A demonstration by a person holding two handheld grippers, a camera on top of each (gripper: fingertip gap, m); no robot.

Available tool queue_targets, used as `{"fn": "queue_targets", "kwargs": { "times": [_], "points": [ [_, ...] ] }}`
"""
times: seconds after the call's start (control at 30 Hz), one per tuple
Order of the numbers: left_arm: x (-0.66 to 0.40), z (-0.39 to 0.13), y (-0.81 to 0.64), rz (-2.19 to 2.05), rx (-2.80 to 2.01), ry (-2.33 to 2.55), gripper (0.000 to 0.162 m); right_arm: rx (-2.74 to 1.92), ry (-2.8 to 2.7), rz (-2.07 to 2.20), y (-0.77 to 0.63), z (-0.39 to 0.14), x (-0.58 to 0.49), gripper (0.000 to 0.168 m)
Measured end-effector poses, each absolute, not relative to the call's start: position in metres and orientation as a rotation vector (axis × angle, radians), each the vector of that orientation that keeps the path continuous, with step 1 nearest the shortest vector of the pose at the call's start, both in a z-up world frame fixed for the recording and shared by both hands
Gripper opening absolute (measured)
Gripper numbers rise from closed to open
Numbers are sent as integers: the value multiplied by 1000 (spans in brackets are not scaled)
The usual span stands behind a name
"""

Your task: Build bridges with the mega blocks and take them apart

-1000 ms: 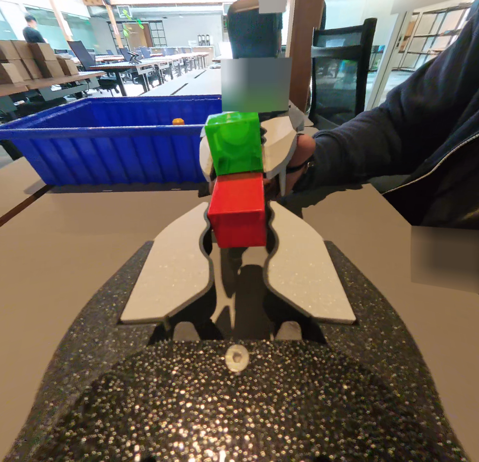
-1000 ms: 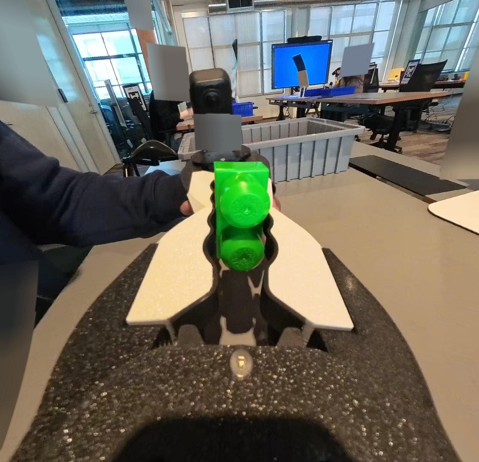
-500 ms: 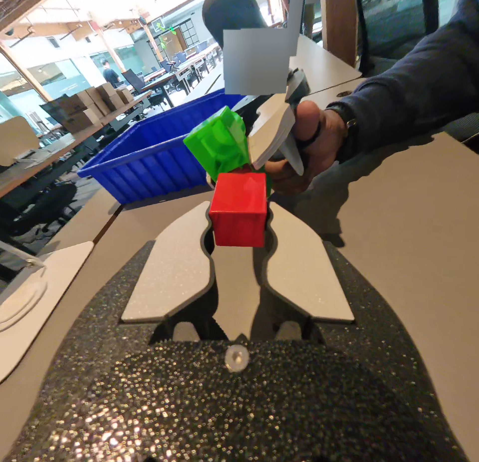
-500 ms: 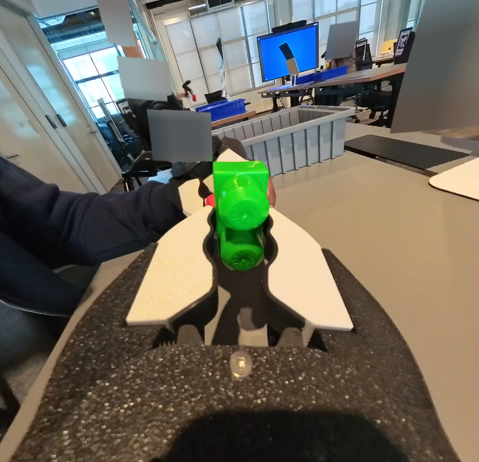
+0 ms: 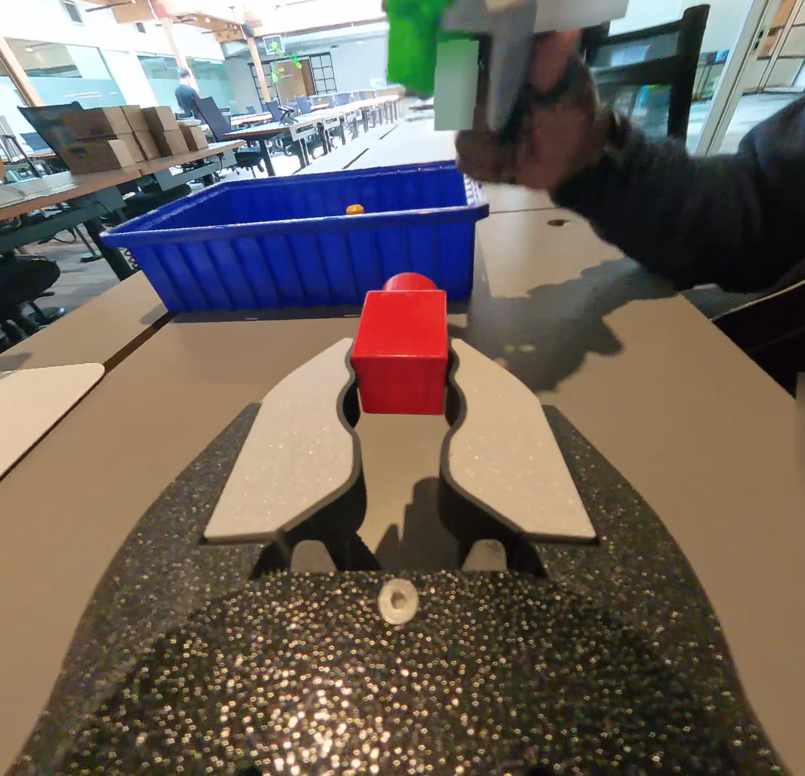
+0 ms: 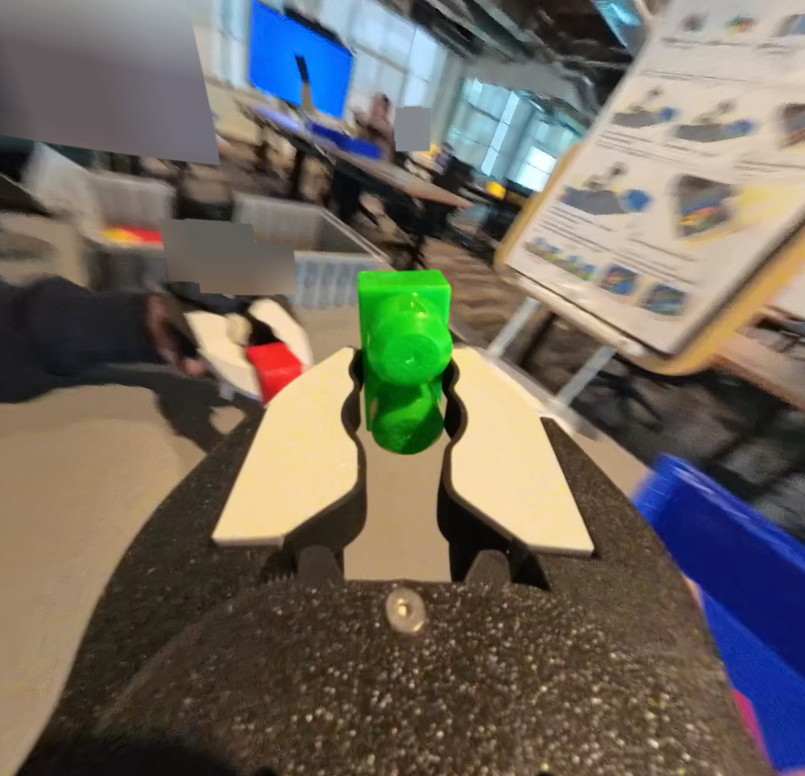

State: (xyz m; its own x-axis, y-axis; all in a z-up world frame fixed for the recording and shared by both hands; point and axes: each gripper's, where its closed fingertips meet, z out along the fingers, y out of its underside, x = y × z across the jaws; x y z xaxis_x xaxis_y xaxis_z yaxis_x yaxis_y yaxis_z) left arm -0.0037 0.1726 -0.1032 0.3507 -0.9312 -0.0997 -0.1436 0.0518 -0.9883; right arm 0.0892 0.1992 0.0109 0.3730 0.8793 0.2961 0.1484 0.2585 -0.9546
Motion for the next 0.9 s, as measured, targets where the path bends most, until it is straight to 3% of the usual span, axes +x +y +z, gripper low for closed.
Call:
{"fn": "queue_targets", "kwargs": {
  "times": [0.13, 0.23, 0.4, 0.67, 0.9],
  "points": [
    [4, -112, 173, -786, -1422, 1103, 35, -1476, -1187, 28, 295, -4, 179, 35],
    [7, -116, 173, -769, -1432, 1122, 35, -1768, -1312, -271, 369, -59, 256, 36],
    [9, -121, 173, -747, -1446, 1141, 35, -2001, -1377, -492, 442, -123, 318, 35],
    [7, -125, 176, -739, -1462, 1133, 35, -1966, -1439, -742, 485, -152, 306, 36],
    [11, -122, 175, -753, -1446, 1130, 36, -1934, -1397, -700, 484, -143, 292, 59]
  ]
}}
